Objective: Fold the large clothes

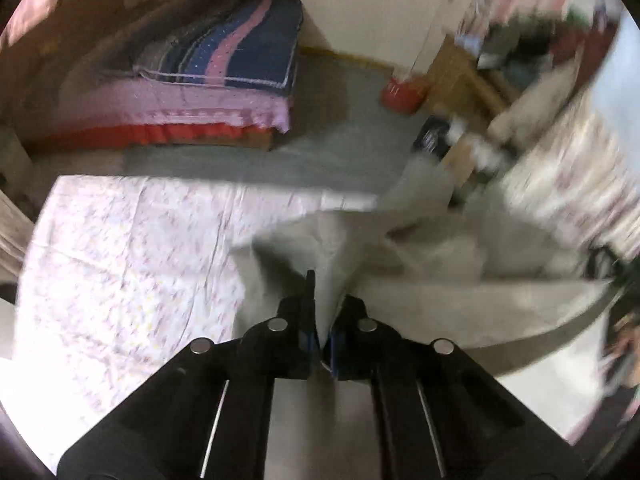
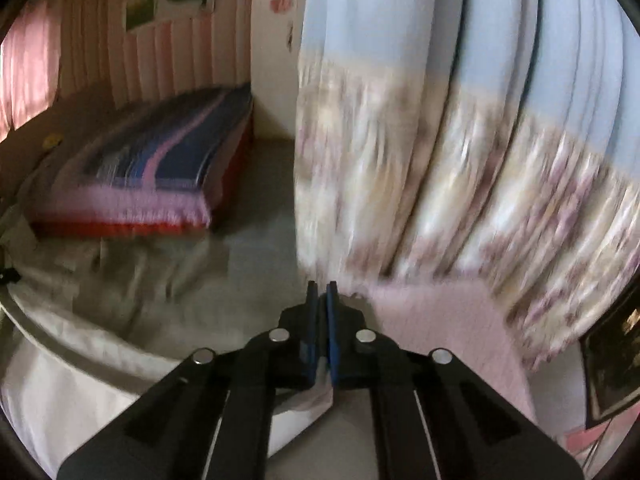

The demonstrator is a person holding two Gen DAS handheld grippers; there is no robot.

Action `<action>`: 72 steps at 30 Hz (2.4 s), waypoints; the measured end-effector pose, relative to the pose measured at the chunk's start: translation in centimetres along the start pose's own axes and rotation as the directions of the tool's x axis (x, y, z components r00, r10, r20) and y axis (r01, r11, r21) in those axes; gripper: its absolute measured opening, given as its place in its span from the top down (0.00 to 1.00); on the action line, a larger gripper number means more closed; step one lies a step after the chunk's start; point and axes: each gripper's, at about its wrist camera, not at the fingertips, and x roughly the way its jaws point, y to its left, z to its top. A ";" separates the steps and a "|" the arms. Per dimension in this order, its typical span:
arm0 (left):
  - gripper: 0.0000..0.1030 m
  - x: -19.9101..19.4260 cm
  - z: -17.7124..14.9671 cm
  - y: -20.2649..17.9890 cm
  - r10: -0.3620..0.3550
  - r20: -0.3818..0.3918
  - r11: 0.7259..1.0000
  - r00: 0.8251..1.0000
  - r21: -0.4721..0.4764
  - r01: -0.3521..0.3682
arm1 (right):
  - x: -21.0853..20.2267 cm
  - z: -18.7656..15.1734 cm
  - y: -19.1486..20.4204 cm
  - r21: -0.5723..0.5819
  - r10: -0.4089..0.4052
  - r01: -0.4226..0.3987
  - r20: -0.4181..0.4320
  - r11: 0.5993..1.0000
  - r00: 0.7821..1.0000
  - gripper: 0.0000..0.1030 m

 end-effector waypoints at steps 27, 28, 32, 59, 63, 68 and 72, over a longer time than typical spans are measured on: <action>0.03 -3.8 -9.3 7.2 -0.018 -0.030 0.999 0.999 -0.048 0.017 | -5.2 -12.7 -3.0 -0.150 -0.039 0.025 -0.093 0.988 0.995 0.10; 0.03 -3.1 -10.6 7.2 -0.040 -0.060 0.998 0.997 -0.054 0.037 | -5.6 -13.5 -3.3 -0.123 -0.024 0.013 -0.087 0.992 0.996 0.10; 0.03 -0.8 -13.7 6.4 -0.149 -0.109 0.984 0.983 -0.111 0.137 | -4.8 -14.5 -5.4 0.084 0.105 -0.093 -0.149 0.992 0.983 0.10; 0.81 -14.5 -20.1 3.6 -0.224 0.097 0.974 0.970 0.005 0.225 | -18.5 -19.4 -2.6 0.134 0.429 -0.417 -0.071 0.899 0.901 0.88; 0.76 -14.7 -26.5 5.5 -0.244 -0.004 0.968 0.970 -0.057 0.244 | -20.3 -23.8 -1.3 0.014 0.357 -0.360 -0.175 0.933 0.918 0.85; 0.43 -11.1 -30.8 6.9 -0.188 -0.040 0.981 0.981 -0.050 0.186 | -17.2 -27.9 -1.6 0.005 0.283 -0.294 -0.277 0.956 0.918 0.64; 0.08 -12.9 -30.2 7.0 -0.031 0.042 0.999 0.999 -0.014 0.031 | -18.2 -27.3 -5.2 0.182 0.365 -0.329 -0.224 0.926 0.903 0.40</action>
